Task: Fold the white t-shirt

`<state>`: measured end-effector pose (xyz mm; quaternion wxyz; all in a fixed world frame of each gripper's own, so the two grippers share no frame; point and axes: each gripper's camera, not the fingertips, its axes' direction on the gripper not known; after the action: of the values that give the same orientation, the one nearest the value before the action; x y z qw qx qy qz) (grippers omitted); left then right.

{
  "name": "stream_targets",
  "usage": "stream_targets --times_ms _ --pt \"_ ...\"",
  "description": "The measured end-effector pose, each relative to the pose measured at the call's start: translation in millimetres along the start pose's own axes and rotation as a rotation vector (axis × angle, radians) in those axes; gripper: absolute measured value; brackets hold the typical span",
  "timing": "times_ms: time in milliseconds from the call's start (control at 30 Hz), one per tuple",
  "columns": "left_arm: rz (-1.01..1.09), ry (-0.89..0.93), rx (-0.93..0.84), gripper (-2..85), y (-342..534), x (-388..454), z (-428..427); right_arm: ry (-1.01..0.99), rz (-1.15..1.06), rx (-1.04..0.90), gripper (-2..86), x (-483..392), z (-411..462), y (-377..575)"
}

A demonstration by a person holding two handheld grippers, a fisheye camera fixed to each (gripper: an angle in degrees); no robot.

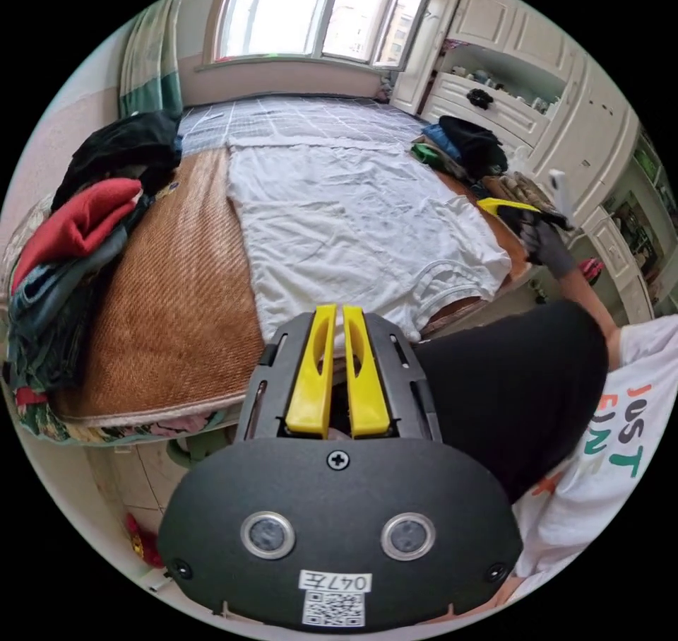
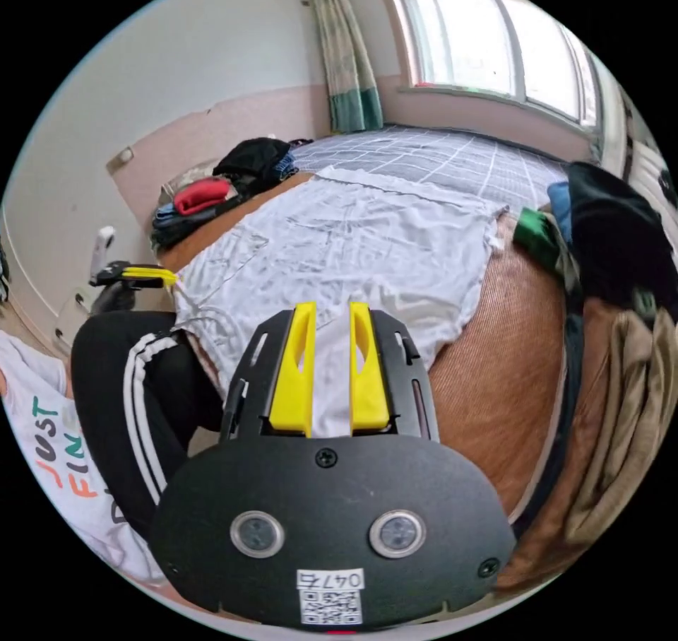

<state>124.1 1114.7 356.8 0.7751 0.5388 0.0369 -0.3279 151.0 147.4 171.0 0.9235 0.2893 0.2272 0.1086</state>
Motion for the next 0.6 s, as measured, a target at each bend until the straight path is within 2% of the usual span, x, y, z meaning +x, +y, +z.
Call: stream_targets --times_ms 100,167,233,400,500,600 --pt "0.121 0.096 -0.017 3.6 -81 80 -2 0.017 -0.058 -0.134 3.1 35 44 -54" --pt "0.192 0.087 -0.039 4.7 -127 129 7 0.014 -0.092 -0.219 3.0 50 71 -74" --pt "0.266 0.043 -0.036 4.9 -172 181 22 -0.033 -0.114 -0.312 3.0 66 99 -87" --pt "0.277 -0.102 -0.106 4.8 -233 218 69 -0.005 -0.149 -0.401 1.3 89 126 -80" --pt "0.284 -0.161 -0.14 4.5 -259 222 89 -0.051 -0.22 -0.361 0.4 103 106 -61" --pt "0.279 -0.194 -0.142 4.4 -289 220 99 -0.23 -0.282 -0.214 0.7 129 68 -35"
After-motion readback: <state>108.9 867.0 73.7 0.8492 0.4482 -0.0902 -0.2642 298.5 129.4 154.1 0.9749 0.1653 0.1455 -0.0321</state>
